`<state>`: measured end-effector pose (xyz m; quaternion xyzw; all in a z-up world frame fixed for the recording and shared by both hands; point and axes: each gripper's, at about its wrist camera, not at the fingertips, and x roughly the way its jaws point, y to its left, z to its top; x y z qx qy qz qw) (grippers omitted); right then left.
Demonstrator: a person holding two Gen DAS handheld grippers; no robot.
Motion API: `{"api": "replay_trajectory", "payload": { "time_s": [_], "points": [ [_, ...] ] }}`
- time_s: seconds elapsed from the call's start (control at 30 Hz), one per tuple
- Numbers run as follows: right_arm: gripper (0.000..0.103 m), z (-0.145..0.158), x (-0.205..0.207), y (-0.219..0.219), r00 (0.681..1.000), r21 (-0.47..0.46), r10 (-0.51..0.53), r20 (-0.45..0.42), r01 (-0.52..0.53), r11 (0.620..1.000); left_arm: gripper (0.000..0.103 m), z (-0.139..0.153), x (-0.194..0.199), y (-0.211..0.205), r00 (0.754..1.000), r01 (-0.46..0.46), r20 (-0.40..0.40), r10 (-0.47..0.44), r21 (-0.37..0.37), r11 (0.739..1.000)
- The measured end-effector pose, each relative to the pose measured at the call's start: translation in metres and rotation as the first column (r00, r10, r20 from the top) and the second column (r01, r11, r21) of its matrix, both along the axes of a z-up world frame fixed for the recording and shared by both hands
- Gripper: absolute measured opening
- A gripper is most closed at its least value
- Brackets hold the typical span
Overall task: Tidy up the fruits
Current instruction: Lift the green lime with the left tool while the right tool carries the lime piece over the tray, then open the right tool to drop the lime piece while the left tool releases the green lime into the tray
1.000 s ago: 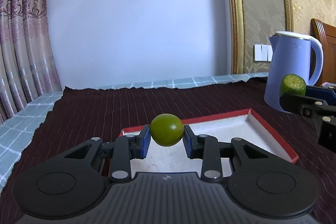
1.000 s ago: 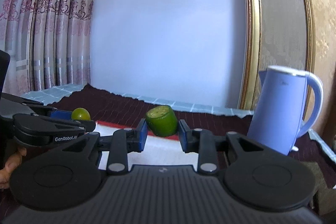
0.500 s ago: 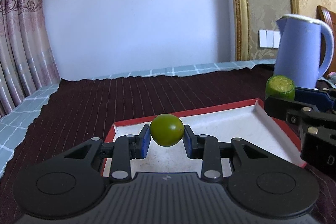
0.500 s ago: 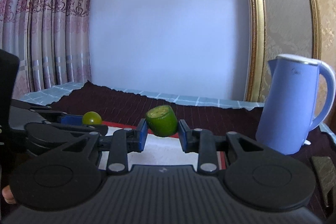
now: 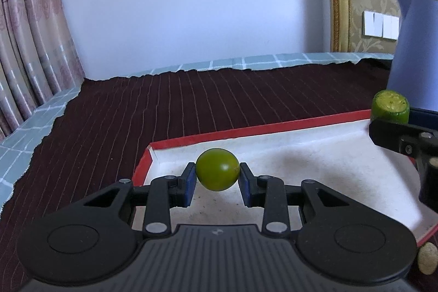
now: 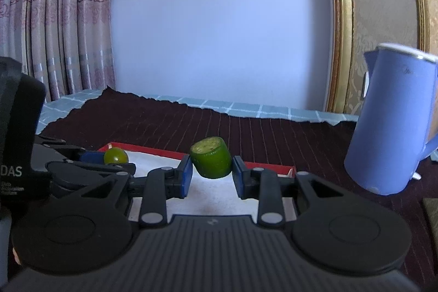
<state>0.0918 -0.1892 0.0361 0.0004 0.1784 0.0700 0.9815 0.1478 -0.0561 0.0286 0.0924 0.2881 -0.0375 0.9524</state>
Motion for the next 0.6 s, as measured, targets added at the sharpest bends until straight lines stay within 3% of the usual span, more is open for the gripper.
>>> {"api": "replay_trajectory", "payload": {
  "time_s": [0.3, 0.6],
  "points": [
    [0.030, -0.013, 0.045, -0.006, 0.996, 0.000, -0.047, -0.081, 0.047, 0.999, 0.032, -0.007, 0.022, -0.004, 0.999, -0.026, -0.028, 0.026, 0.030, 0.999],
    [0.030, -0.021, 0.062, -0.004, 0.990, 0.009, -0.039, -0.132, 0.041, 0.999, 0.032, -0.015, 0.038, -0.005, 0.997, -0.034, -0.071, 0.036, 0.037, 0.999]
  ]
}}
